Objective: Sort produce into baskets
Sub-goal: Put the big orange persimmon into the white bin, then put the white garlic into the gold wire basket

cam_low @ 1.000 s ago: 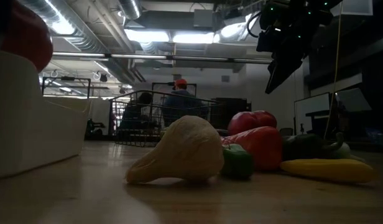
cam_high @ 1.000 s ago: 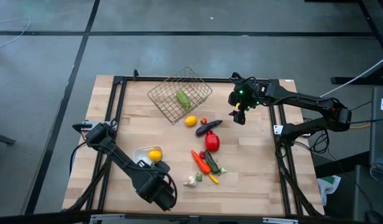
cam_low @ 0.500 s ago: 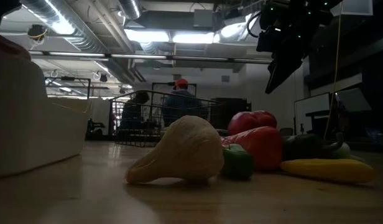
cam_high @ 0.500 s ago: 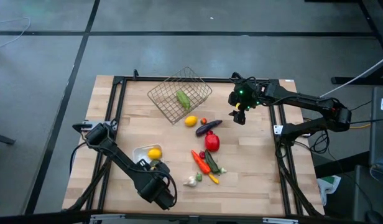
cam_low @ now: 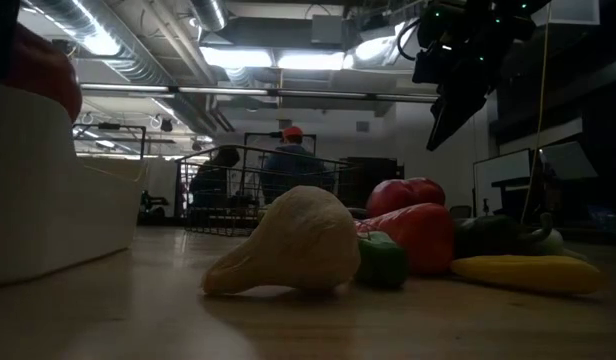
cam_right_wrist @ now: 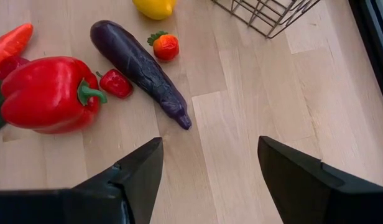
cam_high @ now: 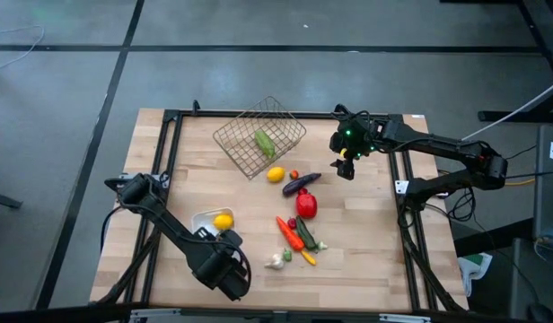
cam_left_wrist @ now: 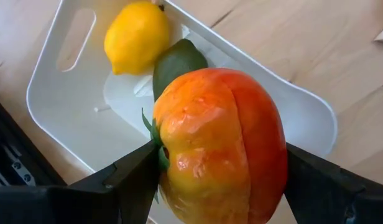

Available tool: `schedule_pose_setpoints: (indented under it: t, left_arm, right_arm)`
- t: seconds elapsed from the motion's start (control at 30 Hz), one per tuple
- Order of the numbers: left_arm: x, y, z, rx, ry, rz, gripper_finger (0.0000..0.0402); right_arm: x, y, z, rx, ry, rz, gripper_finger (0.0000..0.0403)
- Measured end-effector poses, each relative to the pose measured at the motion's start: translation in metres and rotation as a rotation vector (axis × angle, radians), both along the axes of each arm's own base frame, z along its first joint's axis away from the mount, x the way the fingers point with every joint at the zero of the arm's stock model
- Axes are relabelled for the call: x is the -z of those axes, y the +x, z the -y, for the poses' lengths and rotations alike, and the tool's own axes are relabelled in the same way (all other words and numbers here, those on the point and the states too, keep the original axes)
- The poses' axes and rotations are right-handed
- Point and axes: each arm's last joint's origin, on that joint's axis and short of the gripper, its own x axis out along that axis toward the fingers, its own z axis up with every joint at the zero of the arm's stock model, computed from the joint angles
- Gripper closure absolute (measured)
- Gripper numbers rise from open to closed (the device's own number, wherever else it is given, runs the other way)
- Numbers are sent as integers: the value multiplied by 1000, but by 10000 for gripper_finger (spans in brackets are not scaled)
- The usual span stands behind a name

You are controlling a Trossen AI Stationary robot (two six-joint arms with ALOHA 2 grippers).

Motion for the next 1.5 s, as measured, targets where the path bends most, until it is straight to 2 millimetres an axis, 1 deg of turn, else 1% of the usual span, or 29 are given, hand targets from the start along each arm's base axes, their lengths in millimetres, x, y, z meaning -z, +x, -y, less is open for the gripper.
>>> schedule_pose_setpoints:
  t: [0.27, 0.43, 0.67, 0.77, 0.93, 1.0, 1.03, 1.17, 1.3, 1.4, 1.5]
  left_arm:
    - [0, 1, 6, -9, -23, 54, 111]
    - [-1, -4, 8, -47, 6, 66, 111]
    - [-1, -5, 10, -30, 53, 109, 109]
    - [-1, -7, 11, -23, 68, 116, 86]
    - [-1, -9, 15, 2, 71, 125, 19]
    - [-1, -10, 15, 50, 74, 112, 7]
    - [-1, -10, 15, 66, 73, 109, 7]
    - [-1, -6, 12, 67, 78, 110, 18]
    - [-3, -1, 8, 6, 67, 136, 24]
    - [-6, 10, 7, 1, 26, 193, 23]
    - [-8, 25, 5, 59, -29, 258, 22]
  right_arm:
    - [0, 0, 0, 0, 0, 0, 143]
    - [0, 0, 0, 0, 0, 1, 143]
    - [0, 0, 0, 0, 0, 1, 143]
    - [0, 0, 0, 0, 0, 0, 143]
    - [0, 0, 0, 0, 0, 0, 143]
    - [0, 0, 0, 0, 0, 1, 143]
    - [0, 0, 0, 0, 0, 1, 143]
    - [0, 0, 0, 0, 0, 1, 143]
    - [0, 0, 0, 0, 0, 1, 143]
    - [0, 0, 0, 0, 0, 1, 143]
    - [0, 0, 0, 0, 0, 1, 143]
